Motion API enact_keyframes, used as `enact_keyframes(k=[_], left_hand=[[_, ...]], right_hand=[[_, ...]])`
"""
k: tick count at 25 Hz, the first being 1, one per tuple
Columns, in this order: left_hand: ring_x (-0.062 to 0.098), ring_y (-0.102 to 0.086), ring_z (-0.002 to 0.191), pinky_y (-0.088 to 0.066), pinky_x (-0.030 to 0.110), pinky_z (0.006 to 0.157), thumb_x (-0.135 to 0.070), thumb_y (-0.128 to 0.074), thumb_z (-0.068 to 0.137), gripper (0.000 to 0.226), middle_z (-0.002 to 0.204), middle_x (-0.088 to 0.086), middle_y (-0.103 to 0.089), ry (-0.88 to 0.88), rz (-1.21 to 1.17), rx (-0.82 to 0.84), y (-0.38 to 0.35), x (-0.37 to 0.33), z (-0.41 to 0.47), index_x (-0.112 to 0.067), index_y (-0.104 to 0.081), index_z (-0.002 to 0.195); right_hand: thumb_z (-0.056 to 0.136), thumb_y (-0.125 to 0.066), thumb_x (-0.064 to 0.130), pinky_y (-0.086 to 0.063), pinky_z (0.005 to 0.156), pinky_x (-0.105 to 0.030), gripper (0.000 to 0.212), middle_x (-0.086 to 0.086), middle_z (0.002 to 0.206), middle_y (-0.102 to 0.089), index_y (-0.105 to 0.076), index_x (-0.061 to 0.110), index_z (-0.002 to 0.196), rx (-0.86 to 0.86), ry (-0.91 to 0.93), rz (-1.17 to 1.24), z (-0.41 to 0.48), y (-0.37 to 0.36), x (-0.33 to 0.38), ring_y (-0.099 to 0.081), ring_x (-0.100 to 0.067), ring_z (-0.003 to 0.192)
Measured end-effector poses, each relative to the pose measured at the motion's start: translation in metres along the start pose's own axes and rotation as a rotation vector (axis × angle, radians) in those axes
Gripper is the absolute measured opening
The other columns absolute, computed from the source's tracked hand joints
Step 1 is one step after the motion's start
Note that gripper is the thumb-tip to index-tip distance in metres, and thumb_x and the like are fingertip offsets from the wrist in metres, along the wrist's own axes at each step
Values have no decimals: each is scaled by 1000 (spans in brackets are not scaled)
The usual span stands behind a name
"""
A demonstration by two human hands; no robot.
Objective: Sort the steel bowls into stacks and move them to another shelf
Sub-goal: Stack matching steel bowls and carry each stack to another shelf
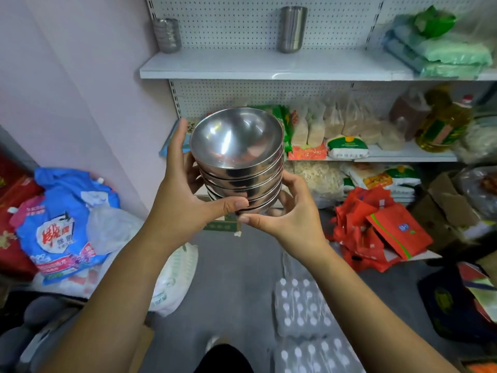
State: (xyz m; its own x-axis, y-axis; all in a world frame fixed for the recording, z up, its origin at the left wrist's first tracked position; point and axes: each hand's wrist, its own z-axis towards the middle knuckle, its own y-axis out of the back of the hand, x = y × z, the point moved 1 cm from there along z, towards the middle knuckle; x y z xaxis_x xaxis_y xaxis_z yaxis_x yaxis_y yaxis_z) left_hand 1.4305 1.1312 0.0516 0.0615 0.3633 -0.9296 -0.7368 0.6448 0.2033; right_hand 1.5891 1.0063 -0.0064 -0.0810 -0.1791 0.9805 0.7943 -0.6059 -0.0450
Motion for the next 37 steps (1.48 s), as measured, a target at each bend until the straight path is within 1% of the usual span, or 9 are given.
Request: enact_keyframes(k=[4, 9, 15, 19, 23, 26, 31, 34, 37], left_hand=[[13, -59, 132, -46, 40, 114, -38, -89, 65, 124, 144, -7, -59, 23, -47, 18, 22, 34, 85, -37, -12, 162], [12, -63, 126, -53, 31, 104, -39, -87, 63, 92, 137, -9, -63, -3, -40, 98, 63, 65, 216, -26, -46, 145], [9, -63, 126, -55, 26, 97, -51, -88, 68, 95, 137, -11, -64, 41, -76, 158, 107, 101, 348, -20, -45, 147], [6, -66, 120, -54, 22, 89, -43, -79, 71, 83, 131, -12, -67, 58, -64, 106, 116, 133, 415, -20, -48, 145], [6, -63, 124, -55, 28, 98, -46, -79, 72, 80, 131, -10, -68, 42, -13, 22, 126, 158, 483, -24, -50, 143], [8, -64, 124, -54, 32, 99, -52, -79, 69, 77, 129, -12, -69, 46, 39, -33, 138, 168, 535, -31, -53, 138], [10, -62, 127, -51, 39, 103, -68, -79, 69, 87, 130, -12, -68, 45, 117, -100, 158, 180, 609, -32, -50, 143], [7, -61, 127, -53, 35, 102, -59, -76, 71, 83, 133, -12, -66, 76, 146, -120, 169, 195, 650, -31, -50, 145], [7, -59, 128, -56, 37, 101, -60, -79, 66, 88, 138, -15, -62, 122, 179, -97, 187, 213, 687, -35, -49, 145]], right_hand=[[52, -102, 19, -59, 97, -40, 98, -3, 137, -62, -48, 13, 134, -24, -15, 22, 85, -12, -23, -63, -19, 127], [53, -103, 14, -58, 99, -44, 94, -1, 132, -66, -50, 12, 131, -81, -15, 36, 207, -36, -50, -64, -18, 126], [52, -94, 3, -60, 94, -34, 88, 23, 114, -71, -48, 9, 127, -99, -19, 58, 341, -72, -70, -68, -8, 117], [50, -95, 11, -59, 97, -42, 95, 18, 122, -68, -48, 11, 132, -84, -32, 49, 415, -75, -83, -68, -9, 117], [50, -97, 11, -59, 98, -39, 114, 4, 146, -53, -39, 16, 148, 5, -34, 70, 503, -81, -97, -63, -7, 124], [55, -97, 7, -58, 100, -40, 107, -1, 137, -63, -44, 16, 147, 120, -27, 18, 572, -85, -101, -65, -13, 124], [61, -95, 0, -57, 86, -16, 94, 7, 116, -72, -47, 17, 141, 238, 0, -51, 672, -87, -106, -71, -2, 107], [58, -98, 13, -59, 88, -24, 99, 7, 126, -67, -47, 23, 142, 276, -8, -71, 725, -98, -117, -69, -9, 114], [60, -98, 15, -57, 85, -19, 95, 15, 127, -62, -47, 24, 140, 275, -31, -90, 764, -112, -130, -66, -1, 114]])
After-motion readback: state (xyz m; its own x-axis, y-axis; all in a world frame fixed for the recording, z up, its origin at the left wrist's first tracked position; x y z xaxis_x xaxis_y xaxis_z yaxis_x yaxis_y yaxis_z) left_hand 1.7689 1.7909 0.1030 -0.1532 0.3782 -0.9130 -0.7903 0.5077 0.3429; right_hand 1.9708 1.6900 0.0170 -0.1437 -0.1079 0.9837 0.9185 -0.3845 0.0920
